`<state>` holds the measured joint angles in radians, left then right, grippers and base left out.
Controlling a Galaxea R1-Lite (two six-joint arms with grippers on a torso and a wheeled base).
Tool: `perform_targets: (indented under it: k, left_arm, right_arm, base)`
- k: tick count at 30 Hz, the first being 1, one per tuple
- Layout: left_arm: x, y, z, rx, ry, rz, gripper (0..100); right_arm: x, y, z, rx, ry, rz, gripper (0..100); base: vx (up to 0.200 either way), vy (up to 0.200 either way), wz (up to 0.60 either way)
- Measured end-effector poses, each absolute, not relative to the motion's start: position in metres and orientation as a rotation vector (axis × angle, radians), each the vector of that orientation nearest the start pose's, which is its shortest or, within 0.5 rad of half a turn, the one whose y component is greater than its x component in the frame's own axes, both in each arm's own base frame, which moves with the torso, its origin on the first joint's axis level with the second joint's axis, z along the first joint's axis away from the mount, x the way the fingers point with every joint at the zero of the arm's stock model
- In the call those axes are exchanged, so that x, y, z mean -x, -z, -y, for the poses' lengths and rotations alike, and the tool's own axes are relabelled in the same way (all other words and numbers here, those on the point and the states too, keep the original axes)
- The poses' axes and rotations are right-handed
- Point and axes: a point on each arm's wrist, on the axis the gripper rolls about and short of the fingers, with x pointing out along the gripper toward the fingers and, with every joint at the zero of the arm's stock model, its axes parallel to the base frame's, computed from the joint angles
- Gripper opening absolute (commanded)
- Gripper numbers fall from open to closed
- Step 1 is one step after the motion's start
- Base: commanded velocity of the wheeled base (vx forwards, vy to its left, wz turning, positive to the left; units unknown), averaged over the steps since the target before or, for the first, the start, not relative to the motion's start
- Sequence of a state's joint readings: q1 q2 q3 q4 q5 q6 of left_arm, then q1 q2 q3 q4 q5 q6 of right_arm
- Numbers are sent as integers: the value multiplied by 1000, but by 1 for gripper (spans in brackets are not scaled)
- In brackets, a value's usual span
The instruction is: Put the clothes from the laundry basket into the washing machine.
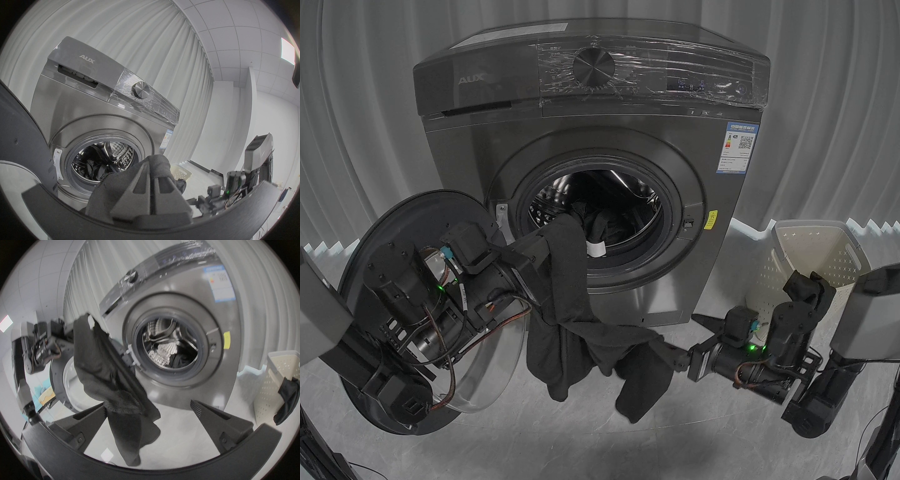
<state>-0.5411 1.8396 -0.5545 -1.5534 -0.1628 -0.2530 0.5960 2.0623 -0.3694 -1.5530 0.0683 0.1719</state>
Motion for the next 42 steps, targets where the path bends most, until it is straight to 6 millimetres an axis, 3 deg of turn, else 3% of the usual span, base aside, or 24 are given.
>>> perform_targets:
  k: [8, 18, 33, 42]
  left_arm:
    - [-254, -171, 164, 296, 751, 185, 0]
    - [-257, -175, 166, 305, 730, 205, 0]
    - [-253, -173, 172, 306, 753, 195, 0]
    - [-251, -173, 175, 305, 764, 192, 0]
  right_arm:
    - [-235, -30, -189, -58, -764, -319, 100]
    - [-219, -2, -189, -1, -803, -443, 100]
    - [-285, -35, -240, -93, -814, -115, 100]
    - [-303, -27, -272, -107, -859, -40, 100]
  base:
    - [0, 0, 0]
    - [0, 0, 0]
    - [0, 0, 0]
    - [0, 0, 0]
